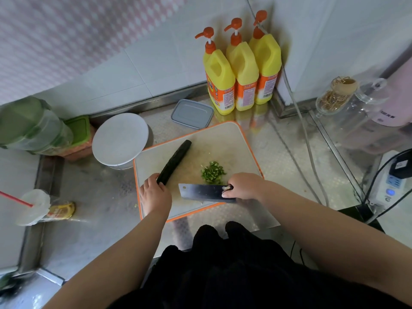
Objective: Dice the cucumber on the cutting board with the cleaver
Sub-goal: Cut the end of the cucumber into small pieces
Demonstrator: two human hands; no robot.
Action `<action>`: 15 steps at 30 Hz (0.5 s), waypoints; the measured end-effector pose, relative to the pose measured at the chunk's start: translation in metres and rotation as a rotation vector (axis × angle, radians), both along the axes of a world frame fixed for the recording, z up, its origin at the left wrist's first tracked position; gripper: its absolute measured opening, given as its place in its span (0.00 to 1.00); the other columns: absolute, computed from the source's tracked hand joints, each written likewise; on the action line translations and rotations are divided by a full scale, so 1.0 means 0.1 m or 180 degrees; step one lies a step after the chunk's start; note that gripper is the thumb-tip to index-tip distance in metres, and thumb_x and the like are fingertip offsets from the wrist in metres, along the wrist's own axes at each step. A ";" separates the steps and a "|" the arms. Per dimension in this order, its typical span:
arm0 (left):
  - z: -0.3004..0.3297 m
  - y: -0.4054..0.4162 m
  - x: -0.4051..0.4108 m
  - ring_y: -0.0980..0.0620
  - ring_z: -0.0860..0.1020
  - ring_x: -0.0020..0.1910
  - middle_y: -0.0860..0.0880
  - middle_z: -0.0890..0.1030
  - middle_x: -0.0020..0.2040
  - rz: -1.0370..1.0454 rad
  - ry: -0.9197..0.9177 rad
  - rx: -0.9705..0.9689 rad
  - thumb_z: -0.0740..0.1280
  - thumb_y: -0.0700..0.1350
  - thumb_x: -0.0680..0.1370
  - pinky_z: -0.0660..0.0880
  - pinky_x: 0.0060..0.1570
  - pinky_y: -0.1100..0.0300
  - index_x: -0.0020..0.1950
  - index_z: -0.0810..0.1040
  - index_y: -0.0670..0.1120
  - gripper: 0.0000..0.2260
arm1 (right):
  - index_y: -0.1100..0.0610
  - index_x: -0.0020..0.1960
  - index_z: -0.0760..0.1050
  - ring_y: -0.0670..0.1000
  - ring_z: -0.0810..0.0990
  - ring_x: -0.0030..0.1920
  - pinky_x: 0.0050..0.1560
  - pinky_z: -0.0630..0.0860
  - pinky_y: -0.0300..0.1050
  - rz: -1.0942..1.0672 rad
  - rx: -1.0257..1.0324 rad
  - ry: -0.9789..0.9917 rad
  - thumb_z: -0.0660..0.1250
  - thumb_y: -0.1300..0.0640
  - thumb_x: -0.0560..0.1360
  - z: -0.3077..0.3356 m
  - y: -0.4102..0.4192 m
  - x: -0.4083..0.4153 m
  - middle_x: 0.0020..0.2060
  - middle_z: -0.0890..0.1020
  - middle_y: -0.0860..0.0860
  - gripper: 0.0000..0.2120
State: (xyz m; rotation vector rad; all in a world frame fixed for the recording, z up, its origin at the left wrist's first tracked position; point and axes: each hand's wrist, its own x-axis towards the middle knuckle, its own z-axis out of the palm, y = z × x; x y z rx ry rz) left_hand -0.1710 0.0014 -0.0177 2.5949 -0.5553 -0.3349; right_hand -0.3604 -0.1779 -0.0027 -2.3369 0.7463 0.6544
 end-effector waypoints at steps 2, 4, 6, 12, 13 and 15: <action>0.00 -0.01 -0.01 0.44 0.64 0.67 0.45 0.70 0.69 -0.0125 0.0041 0.0220 0.55 0.42 0.81 0.62 0.66 0.50 0.71 0.68 0.47 0.18 | 0.55 0.30 0.67 0.54 0.73 0.36 0.30 0.62 0.43 -0.0230 -0.0004 -0.0050 0.63 0.45 0.75 0.00 -0.09 0.01 0.27 0.70 0.50 0.19; -0.01 -0.02 -0.02 0.43 0.64 0.68 0.46 0.68 0.71 -0.0181 0.0085 0.0356 0.55 0.43 0.82 0.61 0.67 0.49 0.73 0.65 0.48 0.19 | 0.55 0.31 0.67 0.55 0.74 0.36 0.31 0.63 0.44 -0.0524 0.0005 -0.0057 0.62 0.45 0.75 0.01 -0.20 0.01 0.28 0.71 0.51 0.19; -0.01 -0.03 -0.03 0.43 0.64 0.69 0.47 0.67 0.71 -0.0197 0.0102 0.0422 0.56 0.44 0.82 0.61 0.67 0.48 0.74 0.64 0.48 0.19 | 0.56 0.37 0.71 0.57 0.77 0.43 0.37 0.66 0.44 -0.0768 -0.0107 -0.0073 0.62 0.44 0.76 -0.01 -0.30 0.00 0.35 0.76 0.53 0.17; 0.01 -0.04 -0.01 0.44 0.63 0.69 0.48 0.66 0.72 -0.0237 0.0137 0.0541 0.56 0.44 0.82 0.62 0.67 0.48 0.75 0.63 0.48 0.20 | 0.61 0.48 0.75 0.59 0.78 0.49 0.40 0.67 0.44 -0.1669 -0.0233 -0.0323 0.61 0.48 0.76 -0.09 -0.53 -0.04 0.44 0.79 0.58 0.16; 0.02 -0.05 -0.01 0.44 0.63 0.69 0.48 0.65 0.72 -0.0243 0.0143 0.0557 0.55 0.45 0.82 0.62 0.68 0.48 0.75 0.63 0.48 0.20 | 0.60 0.43 0.73 0.57 0.78 0.45 0.36 0.66 0.44 -0.1760 -0.0203 -0.0349 0.61 0.49 0.76 -0.09 -0.56 -0.05 0.40 0.78 0.57 0.14; 0.03 -0.05 -0.01 0.45 0.63 0.69 0.48 0.65 0.72 -0.0249 0.0148 0.0586 0.55 0.45 0.82 0.62 0.68 0.48 0.75 0.62 0.48 0.20 | 0.58 0.36 0.67 0.55 0.74 0.39 0.31 0.63 0.43 -0.1829 -0.0180 -0.0369 0.60 0.50 0.76 -0.08 -0.57 -0.07 0.35 0.74 0.54 0.14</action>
